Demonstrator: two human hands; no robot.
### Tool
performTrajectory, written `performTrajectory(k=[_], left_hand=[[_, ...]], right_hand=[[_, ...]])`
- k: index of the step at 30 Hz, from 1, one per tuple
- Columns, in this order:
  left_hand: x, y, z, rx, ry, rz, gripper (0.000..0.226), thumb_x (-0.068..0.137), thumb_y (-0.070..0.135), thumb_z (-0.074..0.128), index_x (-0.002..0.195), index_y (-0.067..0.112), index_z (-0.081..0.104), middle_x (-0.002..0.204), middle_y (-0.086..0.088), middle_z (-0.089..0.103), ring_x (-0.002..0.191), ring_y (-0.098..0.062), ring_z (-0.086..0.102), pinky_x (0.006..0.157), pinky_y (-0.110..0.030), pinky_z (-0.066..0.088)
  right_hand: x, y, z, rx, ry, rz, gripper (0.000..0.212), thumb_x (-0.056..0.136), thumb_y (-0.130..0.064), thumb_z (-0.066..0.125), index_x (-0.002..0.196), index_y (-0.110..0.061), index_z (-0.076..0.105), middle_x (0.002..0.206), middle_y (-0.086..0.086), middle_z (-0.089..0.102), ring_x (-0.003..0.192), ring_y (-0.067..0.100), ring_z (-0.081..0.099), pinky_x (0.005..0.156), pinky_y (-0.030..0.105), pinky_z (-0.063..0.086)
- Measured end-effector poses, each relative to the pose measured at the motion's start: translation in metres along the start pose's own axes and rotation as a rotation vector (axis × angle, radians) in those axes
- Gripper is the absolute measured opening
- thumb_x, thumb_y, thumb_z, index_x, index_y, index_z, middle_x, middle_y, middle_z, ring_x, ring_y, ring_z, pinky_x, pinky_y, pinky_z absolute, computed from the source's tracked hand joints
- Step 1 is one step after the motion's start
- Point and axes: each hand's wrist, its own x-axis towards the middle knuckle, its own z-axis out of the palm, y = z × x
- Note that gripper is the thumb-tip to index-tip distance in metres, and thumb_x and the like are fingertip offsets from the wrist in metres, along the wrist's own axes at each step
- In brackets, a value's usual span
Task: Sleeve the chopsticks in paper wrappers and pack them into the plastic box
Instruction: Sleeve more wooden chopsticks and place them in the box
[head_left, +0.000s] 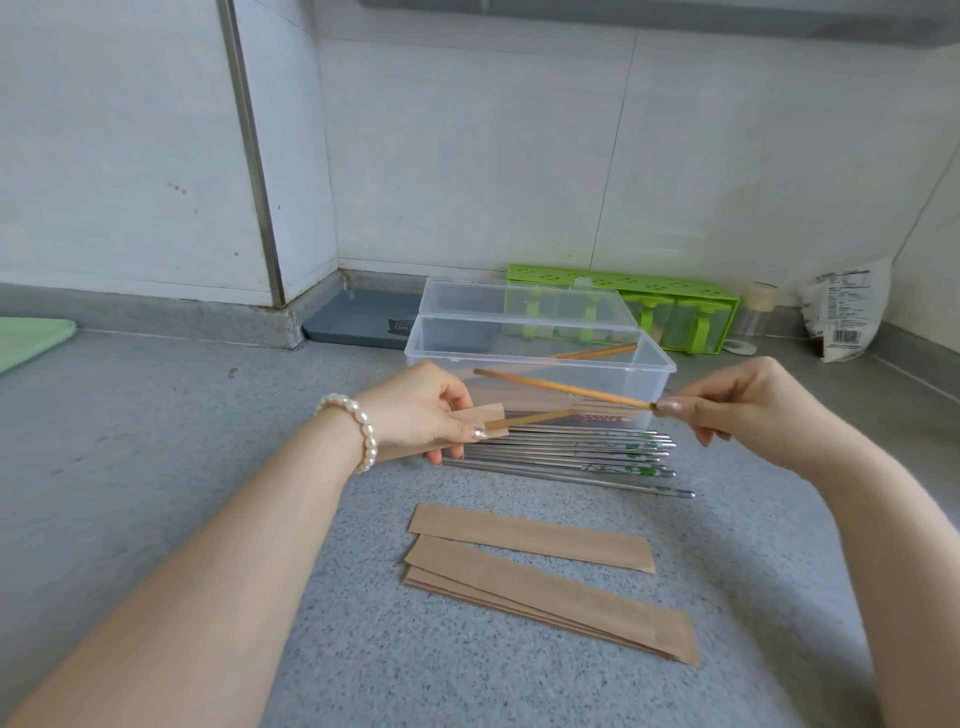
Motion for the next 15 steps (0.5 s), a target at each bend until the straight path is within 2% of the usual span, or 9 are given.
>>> performTrajectory(k=[3, 8, 15], left_hand=[[0.0008, -0.0018, -0.0002, 0.029, -0.015, -0.016, 0.009, 0.082, 0.023, 0.068, 0.081, 0.016, 0.063, 0.074, -0.004, 0.072, 0.061, -0.014, 0.065, 0.072, -0.04, 0.056], [0.0013, -0.002, 0.0004, 0.041, -0.016, -0.037, 0.009, 0.082, 0.019, 0.069, 0.081, 0.011, 0.064, 0.073, -0.004, 0.071, 0.056, -0.009, 0.063, 0.06, -0.024, 0.054], [0.0022, -0.0032, 0.0052, 0.037, -0.053, -0.025, 0.009, 0.081, 0.013, 0.069, 0.082, 0.005, 0.065, 0.08, -0.012, 0.071, 0.072, -0.02, 0.068, 0.072, -0.035, 0.059]], right_hand=[[0.0024, 0.005, 0.0027, -0.197, -0.02, 0.07, 0.017, 0.07, -0.035, 0.075, 0.065, -0.019, 0.076, 0.046, 0.002, 0.057, 0.042, 0.016, 0.03, 0.039, 0.018, 0.026], [0.0036, 0.0079, -0.0002, -0.314, -0.015, 0.117, 0.017, 0.075, -0.032, 0.075, 0.067, -0.017, 0.076, 0.048, 0.003, 0.057, 0.035, 0.007, 0.031, 0.041, 0.019, 0.028], [0.0043, 0.0067, 0.0018, -0.327, -0.06, 0.138, 0.013, 0.075, -0.032, 0.074, 0.067, -0.023, 0.076, 0.047, 0.001, 0.058, 0.032, 0.006, 0.029, 0.035, 0.014, 0.025]])
